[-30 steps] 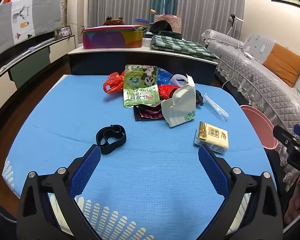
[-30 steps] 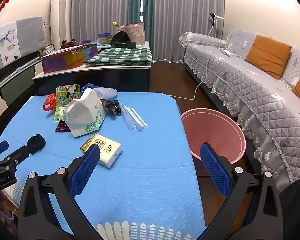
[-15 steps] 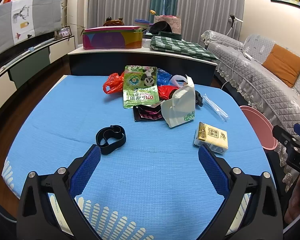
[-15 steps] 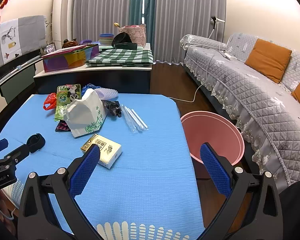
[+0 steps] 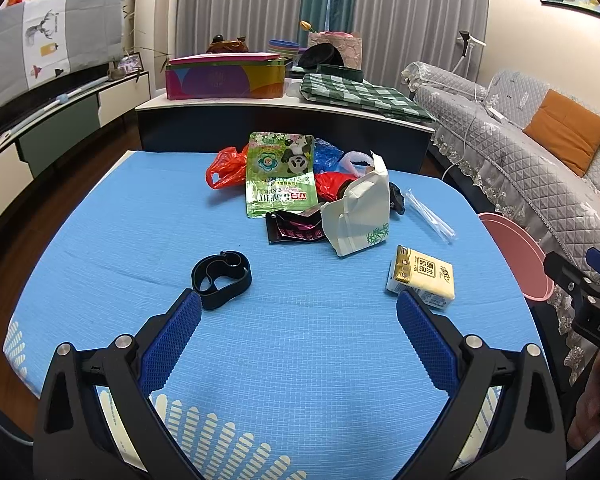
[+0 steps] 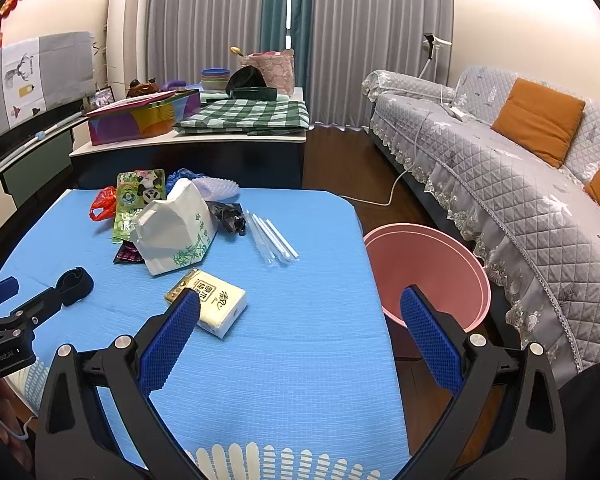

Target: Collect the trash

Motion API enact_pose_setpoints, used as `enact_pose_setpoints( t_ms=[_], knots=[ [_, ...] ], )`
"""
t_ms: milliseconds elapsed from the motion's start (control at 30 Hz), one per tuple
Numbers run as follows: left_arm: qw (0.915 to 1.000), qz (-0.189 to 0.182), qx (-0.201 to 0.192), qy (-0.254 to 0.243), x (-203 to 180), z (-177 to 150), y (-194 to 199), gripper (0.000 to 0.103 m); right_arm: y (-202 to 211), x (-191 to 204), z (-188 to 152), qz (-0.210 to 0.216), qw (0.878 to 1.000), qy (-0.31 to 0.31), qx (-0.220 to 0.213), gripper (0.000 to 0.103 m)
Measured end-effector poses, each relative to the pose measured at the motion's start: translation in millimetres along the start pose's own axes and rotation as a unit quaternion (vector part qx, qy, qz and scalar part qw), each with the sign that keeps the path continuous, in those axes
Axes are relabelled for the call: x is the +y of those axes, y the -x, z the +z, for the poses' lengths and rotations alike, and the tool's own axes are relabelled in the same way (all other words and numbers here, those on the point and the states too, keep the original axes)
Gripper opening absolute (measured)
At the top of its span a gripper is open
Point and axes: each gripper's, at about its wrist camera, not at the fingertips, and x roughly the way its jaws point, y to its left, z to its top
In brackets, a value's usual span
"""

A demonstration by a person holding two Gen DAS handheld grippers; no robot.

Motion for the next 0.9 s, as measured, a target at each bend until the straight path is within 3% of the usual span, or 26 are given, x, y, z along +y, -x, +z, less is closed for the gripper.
enact_pose_setpoints(
  t_ms=[900],
  knots=[
    [1.0,0.0,-0.002,0.001,-0.7,0.4,-0.2,0.095,2.2,-0.5,1.3,0.001,1.0,0.0,-0.002,0.098]
  ],
)
